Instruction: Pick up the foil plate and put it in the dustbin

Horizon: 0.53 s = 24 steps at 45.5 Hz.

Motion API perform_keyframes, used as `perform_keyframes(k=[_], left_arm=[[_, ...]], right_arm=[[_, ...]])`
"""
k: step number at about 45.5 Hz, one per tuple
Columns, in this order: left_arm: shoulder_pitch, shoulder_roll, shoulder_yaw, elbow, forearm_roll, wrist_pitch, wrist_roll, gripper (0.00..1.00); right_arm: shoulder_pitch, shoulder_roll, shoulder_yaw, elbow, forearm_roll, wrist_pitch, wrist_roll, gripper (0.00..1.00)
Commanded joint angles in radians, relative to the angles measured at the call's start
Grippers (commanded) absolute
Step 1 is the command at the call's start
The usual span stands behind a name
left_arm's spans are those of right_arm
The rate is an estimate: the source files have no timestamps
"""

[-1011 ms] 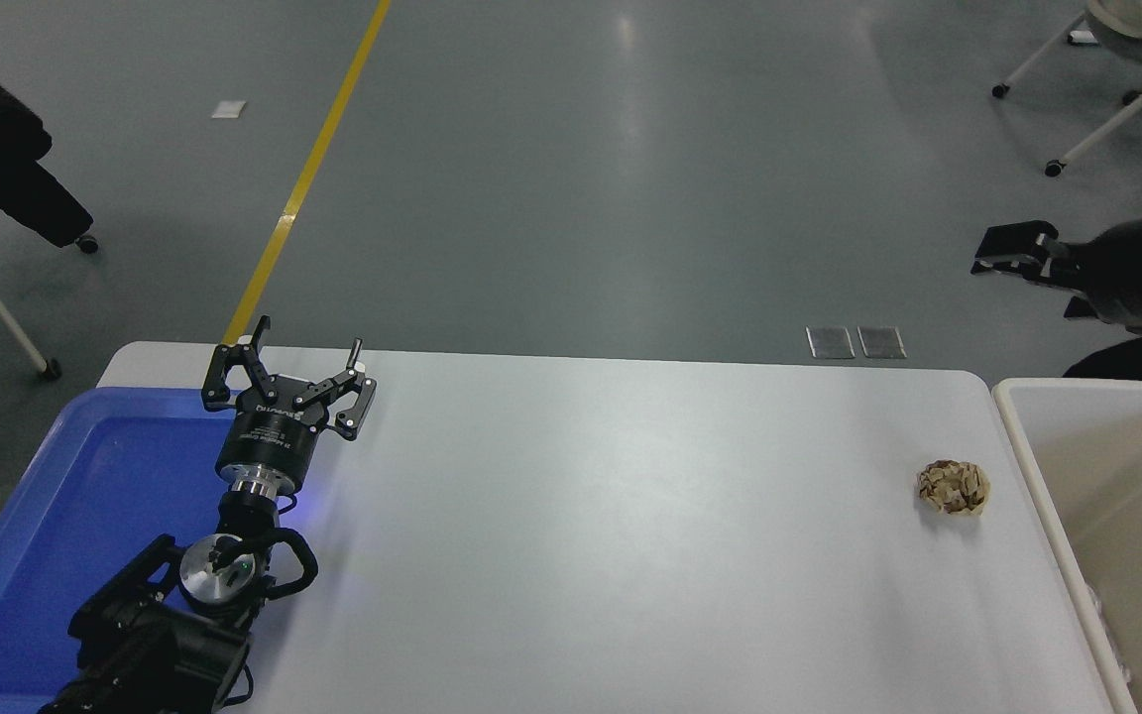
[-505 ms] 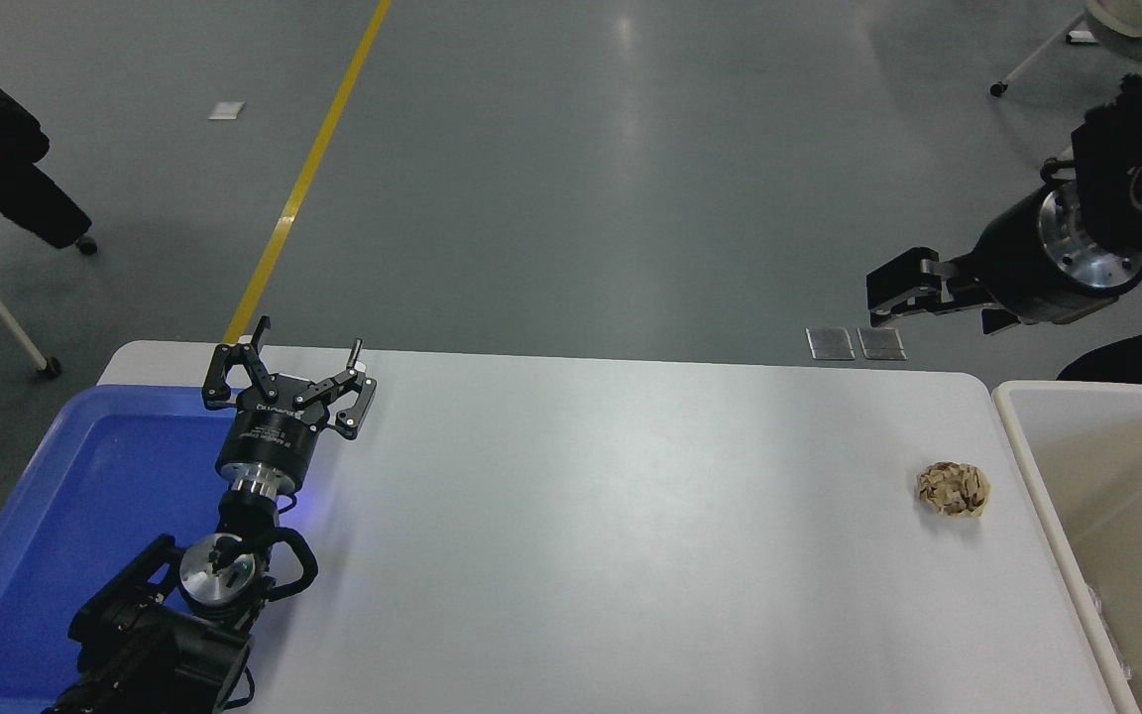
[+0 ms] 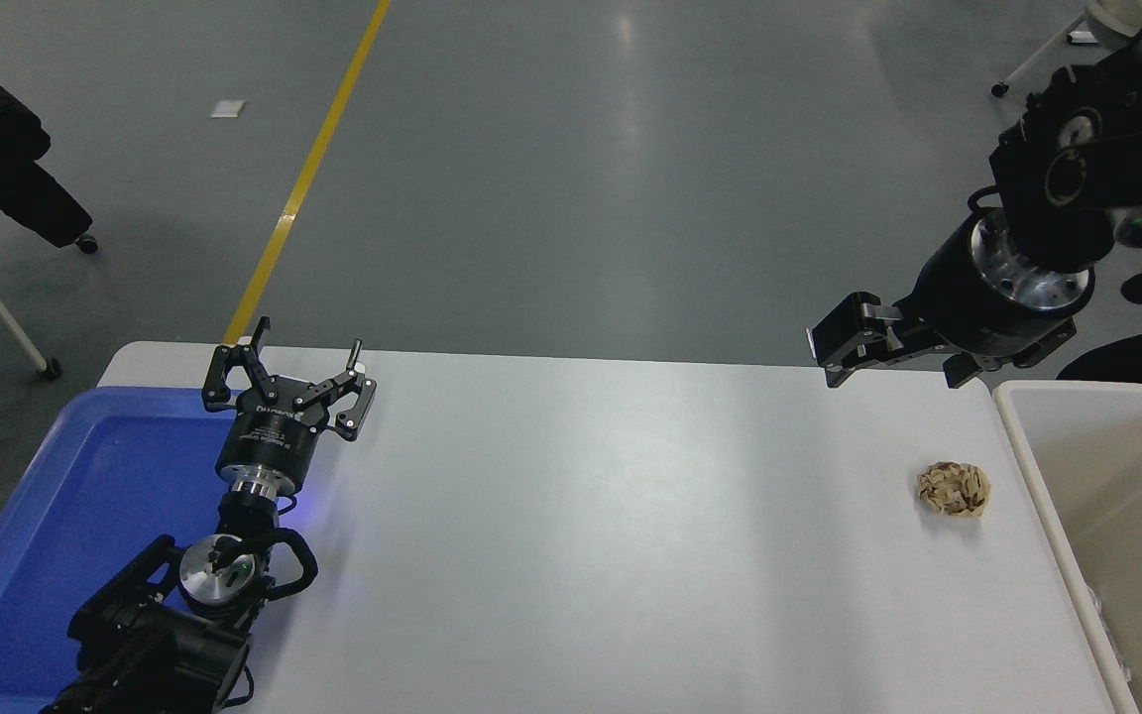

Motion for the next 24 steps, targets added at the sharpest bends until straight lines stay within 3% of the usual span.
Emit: perform_keyframes(k=[1,24], left_arm=[[0.001,0.0,0.0,0.0,0.0,0.0,0.0,0.99],[-0.001,0.0,0.0,0.0,0.0,0.0,0.0,0.99]], right_arm=[[0.025,0.018,-0.018,0.063,0.008,0.024,0.0,1.0],[0.034,-0.022,-0.061,0.086,0.007,0.125,0.017,1.0]])
